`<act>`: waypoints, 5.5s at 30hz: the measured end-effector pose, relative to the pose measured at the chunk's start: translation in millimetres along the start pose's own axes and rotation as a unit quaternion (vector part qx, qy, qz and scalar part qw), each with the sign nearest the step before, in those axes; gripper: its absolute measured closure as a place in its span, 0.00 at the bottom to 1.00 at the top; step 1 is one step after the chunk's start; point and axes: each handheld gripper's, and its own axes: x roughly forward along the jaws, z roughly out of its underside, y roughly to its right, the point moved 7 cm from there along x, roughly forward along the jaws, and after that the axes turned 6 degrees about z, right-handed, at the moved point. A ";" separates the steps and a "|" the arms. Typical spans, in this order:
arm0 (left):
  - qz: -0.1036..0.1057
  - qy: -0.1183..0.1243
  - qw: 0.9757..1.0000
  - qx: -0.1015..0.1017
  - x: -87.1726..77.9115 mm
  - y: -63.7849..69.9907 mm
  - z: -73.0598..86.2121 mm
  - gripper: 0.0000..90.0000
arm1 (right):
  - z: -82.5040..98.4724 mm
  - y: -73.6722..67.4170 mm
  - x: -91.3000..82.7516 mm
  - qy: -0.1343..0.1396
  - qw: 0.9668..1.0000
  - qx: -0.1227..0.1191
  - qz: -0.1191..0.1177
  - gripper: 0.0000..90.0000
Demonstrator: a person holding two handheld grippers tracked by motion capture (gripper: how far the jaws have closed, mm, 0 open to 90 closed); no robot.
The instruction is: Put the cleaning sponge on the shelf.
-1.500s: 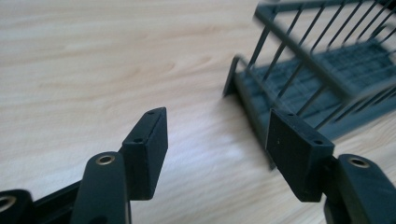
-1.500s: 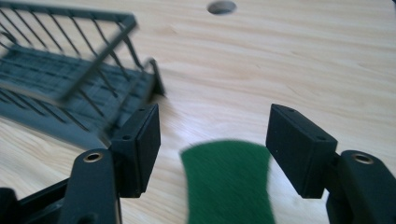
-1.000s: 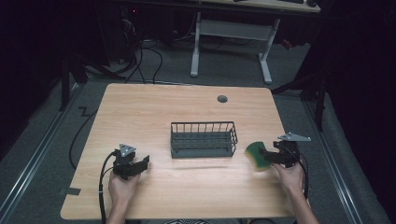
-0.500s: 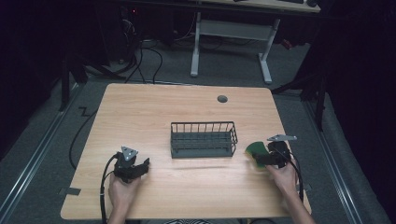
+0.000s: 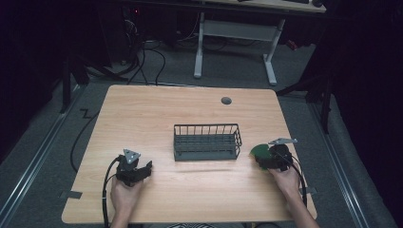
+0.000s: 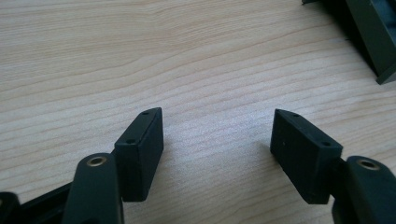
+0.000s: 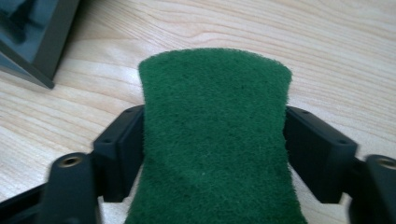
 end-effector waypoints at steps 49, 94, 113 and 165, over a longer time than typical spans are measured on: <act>0.002 0.000 1.000 0.001 0.1 0.3 0.1 0.38 | -77.4 -24.4 -76.4 0.085 0.994 -0.020 -0.063 0.33; 0.002 0.000 1.000 0.000 0.0 0.3 0.1 0.38 | -159.8 -119.6 -35.1 0.029 0.992 -0.077 -0.092 0.33; 0.001 0.000 1.000 0.000 0.0 0.4 0.2 0.38 | -155.3 -124.8 -21.8 0.017 0.996 -0.067 -0.061 0.33; 0.001 0.000 1.000 0.000 0.0 0.4 0.2 0.38 | -131.4 -129.9 -23.6 0.017 0.994 -0.075 -0.078 0.24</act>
